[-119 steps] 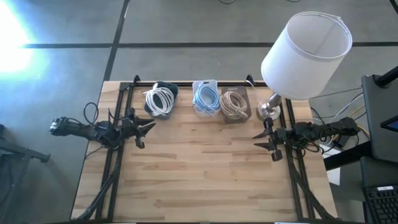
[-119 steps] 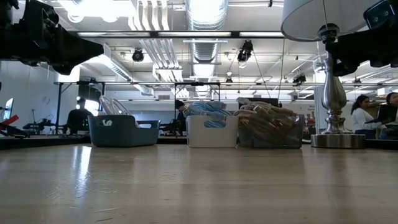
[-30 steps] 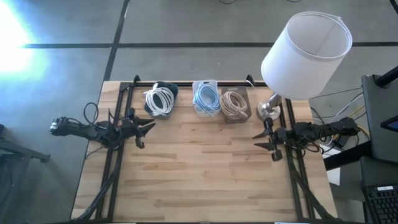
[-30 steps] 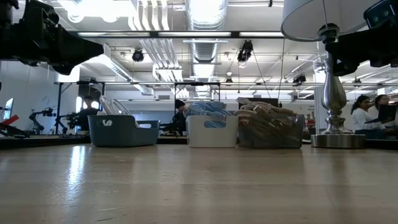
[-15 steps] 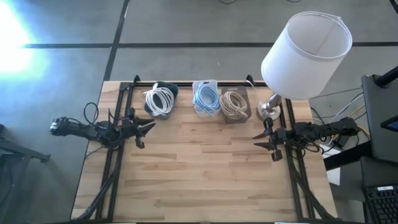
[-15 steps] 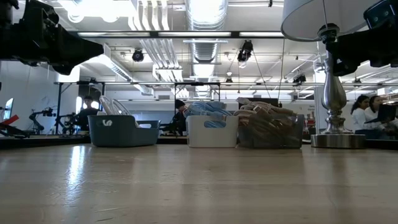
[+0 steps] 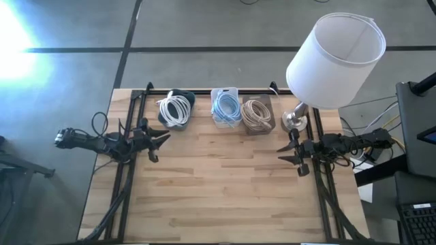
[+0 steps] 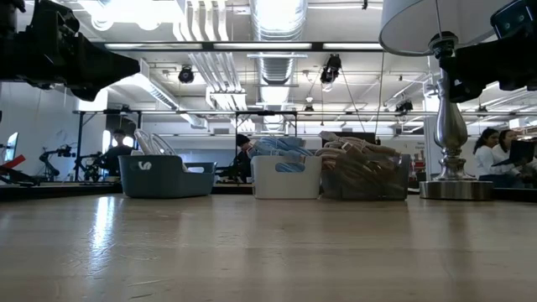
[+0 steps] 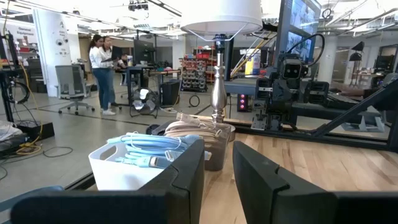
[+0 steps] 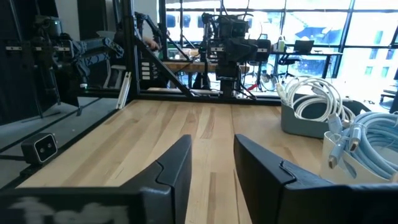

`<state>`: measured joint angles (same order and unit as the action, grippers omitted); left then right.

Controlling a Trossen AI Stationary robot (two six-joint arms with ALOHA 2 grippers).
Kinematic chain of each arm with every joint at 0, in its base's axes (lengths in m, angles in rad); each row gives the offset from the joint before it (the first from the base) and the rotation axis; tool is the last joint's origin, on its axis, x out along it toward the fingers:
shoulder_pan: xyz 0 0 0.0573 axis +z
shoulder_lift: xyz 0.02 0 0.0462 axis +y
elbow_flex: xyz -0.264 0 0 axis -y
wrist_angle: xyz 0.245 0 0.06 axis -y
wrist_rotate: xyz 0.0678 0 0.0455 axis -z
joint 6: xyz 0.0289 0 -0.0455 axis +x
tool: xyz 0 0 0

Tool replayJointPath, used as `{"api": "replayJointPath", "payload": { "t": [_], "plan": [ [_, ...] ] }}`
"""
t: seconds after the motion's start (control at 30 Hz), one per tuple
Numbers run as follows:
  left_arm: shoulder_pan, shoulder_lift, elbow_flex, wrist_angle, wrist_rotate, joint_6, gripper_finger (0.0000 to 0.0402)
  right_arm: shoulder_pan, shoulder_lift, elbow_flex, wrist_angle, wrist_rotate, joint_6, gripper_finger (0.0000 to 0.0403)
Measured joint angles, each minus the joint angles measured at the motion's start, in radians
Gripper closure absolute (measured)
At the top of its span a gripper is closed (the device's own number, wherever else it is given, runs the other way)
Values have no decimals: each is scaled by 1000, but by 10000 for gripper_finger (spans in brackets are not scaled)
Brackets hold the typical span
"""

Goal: Sort HDMI cables
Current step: Return to Home Position

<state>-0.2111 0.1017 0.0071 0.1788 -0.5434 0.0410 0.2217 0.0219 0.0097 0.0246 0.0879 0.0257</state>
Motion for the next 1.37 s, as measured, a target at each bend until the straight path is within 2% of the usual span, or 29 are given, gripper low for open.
{"api": "replayJointPath", "payload": {
  "t": [0.27,0.9,1.37],
  "plan": [
    [0,0,0,0,0,0,314,0,0,0,0,0,0,282],
    [0,0,0,0,0,0,314,0,0,0,0,0,0,310],
    [0,0,0,0,0,0,314,0,0,0,0,0,0,298]
  ]
}}
